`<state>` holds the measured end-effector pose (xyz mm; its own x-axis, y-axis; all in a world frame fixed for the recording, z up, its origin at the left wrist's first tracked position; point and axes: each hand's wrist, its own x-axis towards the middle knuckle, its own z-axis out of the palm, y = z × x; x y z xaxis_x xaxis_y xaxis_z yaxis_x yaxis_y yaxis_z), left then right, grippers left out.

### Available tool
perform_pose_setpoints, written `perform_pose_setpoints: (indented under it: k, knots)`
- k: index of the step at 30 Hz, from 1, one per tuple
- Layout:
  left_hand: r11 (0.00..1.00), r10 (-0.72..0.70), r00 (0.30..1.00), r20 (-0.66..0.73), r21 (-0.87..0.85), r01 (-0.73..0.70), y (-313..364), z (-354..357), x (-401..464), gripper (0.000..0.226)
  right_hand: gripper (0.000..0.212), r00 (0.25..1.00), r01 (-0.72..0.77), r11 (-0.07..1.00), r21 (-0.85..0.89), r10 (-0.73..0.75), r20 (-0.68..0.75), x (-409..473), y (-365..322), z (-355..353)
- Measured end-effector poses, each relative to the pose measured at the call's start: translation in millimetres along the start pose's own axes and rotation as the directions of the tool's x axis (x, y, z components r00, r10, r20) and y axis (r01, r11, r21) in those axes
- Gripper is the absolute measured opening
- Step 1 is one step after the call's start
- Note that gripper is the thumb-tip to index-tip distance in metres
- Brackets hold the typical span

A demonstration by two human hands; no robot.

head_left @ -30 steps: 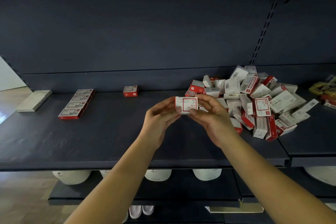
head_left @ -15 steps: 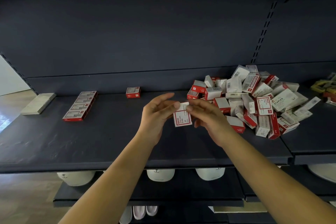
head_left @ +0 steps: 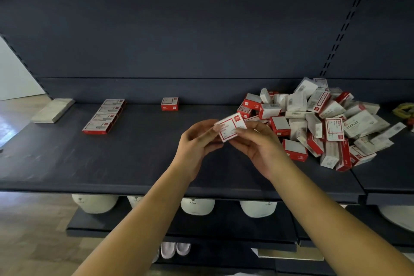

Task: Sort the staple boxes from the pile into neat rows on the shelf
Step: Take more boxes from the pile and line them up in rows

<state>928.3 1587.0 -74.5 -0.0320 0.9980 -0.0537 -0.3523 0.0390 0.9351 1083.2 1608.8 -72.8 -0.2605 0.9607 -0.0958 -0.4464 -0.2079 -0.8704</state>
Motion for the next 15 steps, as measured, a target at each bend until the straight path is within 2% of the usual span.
perform_pose_setpoints:
  k: [4,7,10,11,15]
  knots:
    - [0.999,0.02,0.999,-0.027,0.035,-0.019,0,-7,-3,0.023,0.054,1.0,-0.01,0.991,0.133,0.011,-0.002,1,5,8]
    - [0.999,0.041,0.997,-0.063,0.031,-0.039,3,-12,-2,0.021,0.042,1.0,-0.026,0.994,0.108,0.026,0.003,3,7,14]
    - [0.999,0.045,0.995,-0.089,0.018,-0.043,8,-16,0,0.017,0.017,1.0,-0.004,0.999,-0.053,0.003,-0.013,6,7,19]
    - [0.999,0.045,0.994,-0.101,0.02,-0.043,10,-18,0,0.016,0.015,1.0,0.006,0.991,-0.132,-0.009,-0.027,8,7,20]
    - [0.998,0.048,0.986,-0.158,0.041,-0.042,17,-33,4,0.011,0.031,0.995,0.069,0.895,-0.441,-0.096,-0.039,18,14,30]
